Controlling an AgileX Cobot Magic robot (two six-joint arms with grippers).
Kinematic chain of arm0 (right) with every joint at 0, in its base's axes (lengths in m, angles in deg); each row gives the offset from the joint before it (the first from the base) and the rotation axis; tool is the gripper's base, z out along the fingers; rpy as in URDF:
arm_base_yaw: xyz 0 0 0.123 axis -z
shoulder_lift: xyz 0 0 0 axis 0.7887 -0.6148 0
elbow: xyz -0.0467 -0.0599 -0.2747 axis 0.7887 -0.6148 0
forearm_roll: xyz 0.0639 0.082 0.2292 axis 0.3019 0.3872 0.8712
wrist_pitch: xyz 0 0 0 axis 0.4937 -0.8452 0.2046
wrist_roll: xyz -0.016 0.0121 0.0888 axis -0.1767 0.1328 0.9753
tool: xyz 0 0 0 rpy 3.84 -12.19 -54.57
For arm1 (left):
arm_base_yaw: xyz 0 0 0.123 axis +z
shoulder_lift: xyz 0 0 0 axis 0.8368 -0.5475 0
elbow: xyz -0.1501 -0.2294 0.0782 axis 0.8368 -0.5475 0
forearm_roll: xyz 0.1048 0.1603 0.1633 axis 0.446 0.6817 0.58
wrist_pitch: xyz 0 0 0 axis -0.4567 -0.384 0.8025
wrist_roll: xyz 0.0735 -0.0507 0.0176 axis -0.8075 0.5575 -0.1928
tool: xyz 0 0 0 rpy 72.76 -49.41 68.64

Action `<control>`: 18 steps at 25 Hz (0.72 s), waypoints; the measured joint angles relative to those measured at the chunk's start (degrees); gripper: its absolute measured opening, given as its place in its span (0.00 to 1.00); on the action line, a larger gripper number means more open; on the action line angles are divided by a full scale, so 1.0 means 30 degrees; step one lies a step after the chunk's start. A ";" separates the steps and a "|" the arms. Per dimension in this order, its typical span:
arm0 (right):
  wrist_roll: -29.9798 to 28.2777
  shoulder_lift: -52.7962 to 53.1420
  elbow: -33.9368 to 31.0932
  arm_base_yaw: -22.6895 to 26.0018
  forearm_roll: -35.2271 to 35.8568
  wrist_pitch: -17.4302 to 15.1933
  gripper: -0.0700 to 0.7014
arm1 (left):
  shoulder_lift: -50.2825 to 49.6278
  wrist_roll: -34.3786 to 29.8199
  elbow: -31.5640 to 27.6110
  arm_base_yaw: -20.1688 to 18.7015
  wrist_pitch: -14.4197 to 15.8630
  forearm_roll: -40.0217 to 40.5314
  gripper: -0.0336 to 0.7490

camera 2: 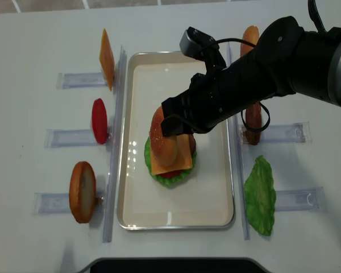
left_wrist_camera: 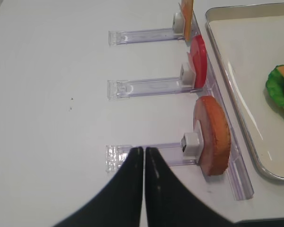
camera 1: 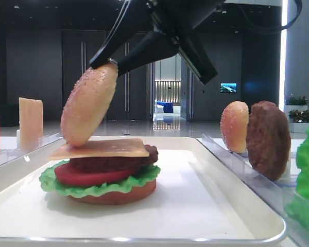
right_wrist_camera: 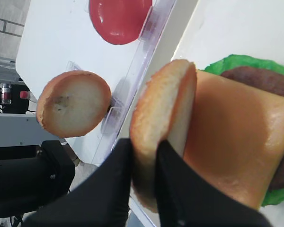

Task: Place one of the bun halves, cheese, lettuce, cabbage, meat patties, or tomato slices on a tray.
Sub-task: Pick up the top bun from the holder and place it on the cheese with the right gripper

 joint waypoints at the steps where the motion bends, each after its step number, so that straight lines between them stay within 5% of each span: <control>1: 0.0000 0.0000 0.0000 0.0000 0.0000 0.0000 0.23 | 0.0000 0.0000 0.0000 0.0000 0.0000 0.0000 0.04; 18: 0.0019 0.0018 -0.0631 0.0000 0.0235 0.0417 0.23 | 0.0000 0.0000 0.0000 0.0000 0.0000 0.0000 0.04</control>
